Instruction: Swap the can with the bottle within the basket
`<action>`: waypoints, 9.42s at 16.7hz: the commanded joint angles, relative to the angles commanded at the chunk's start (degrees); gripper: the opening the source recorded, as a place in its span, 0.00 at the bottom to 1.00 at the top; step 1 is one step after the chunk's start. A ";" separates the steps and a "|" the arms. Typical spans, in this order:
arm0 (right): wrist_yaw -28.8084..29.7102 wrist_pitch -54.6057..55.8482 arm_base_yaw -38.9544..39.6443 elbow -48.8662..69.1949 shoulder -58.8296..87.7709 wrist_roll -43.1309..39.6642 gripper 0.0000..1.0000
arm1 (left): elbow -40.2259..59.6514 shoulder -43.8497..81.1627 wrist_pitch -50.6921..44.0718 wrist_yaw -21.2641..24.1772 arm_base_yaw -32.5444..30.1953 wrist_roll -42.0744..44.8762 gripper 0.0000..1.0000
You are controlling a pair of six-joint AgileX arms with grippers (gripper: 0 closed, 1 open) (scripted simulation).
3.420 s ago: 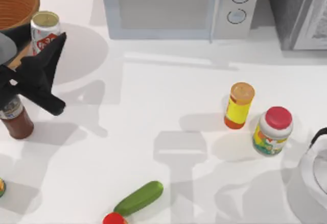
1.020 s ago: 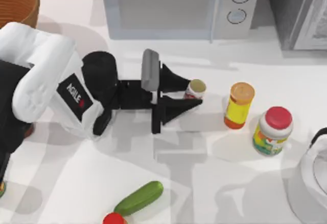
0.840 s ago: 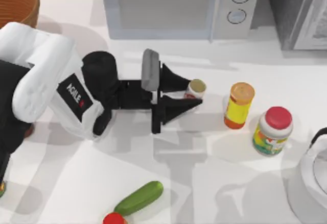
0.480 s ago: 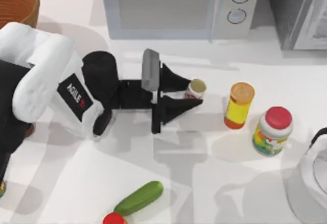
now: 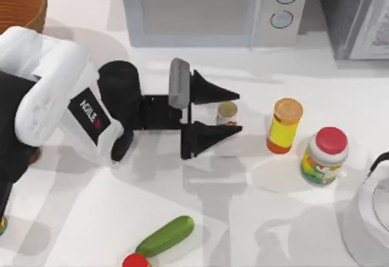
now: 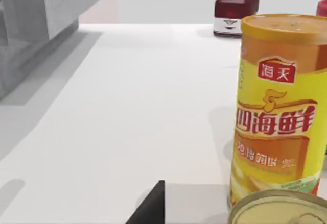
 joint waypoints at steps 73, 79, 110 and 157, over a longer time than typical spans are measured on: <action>0.00 0.00 0.00 0.00 0.00 0.00 1.00 | -67.52 -67.17 -15.77 -65.08 26.28 0.67 1.00; 0.00 0.00 0.00 0.00 0.00 0.00 1.00 | -66.21 -65.76 -15.37 -65.85 25.40 0.42 1.00; 0.00 0.00 0.00 0.00 0.00 0.00 1.00 | -56.12 -45.10 -5.05 -66.08 24.87 0.35 0.00; 0.00 0.00 0.00 0.00 0.00 0.00 1.00 | 16.17 -39.78 -72.43 -54.96 36.50 4.19 0.00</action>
